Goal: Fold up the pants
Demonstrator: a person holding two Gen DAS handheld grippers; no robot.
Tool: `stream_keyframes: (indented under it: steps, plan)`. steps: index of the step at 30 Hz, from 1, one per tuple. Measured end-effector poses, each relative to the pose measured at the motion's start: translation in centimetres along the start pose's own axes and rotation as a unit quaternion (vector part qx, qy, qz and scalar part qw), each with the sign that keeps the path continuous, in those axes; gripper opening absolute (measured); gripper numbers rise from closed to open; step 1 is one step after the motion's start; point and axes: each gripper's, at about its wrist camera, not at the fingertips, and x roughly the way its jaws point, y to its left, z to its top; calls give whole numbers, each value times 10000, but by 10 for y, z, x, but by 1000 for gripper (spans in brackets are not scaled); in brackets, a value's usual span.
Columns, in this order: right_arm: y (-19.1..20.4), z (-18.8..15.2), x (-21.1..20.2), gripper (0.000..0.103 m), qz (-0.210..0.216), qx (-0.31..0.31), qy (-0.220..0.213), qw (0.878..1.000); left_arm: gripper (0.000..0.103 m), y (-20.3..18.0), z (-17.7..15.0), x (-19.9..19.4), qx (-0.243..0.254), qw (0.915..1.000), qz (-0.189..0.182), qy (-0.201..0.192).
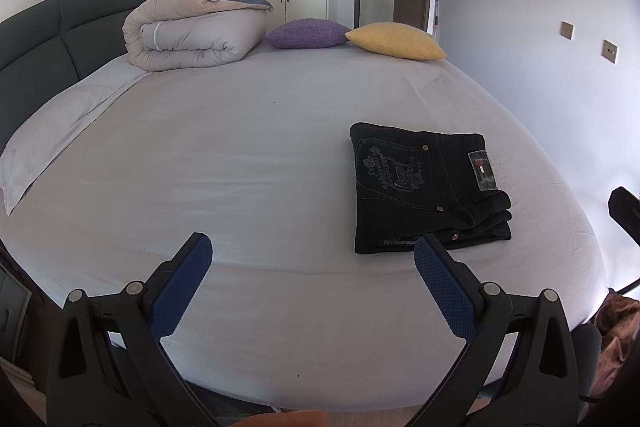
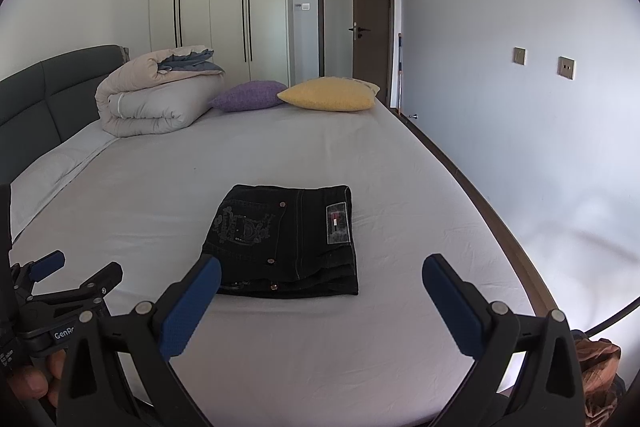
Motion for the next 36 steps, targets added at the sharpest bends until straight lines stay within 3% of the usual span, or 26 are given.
stream_keyframes:
  steps: [36]
  plan:
    - [5, -8, 4, 103, 55, -92, 96, 9999, 103, 1, -5, 6, -42, 10000, -3, 41]
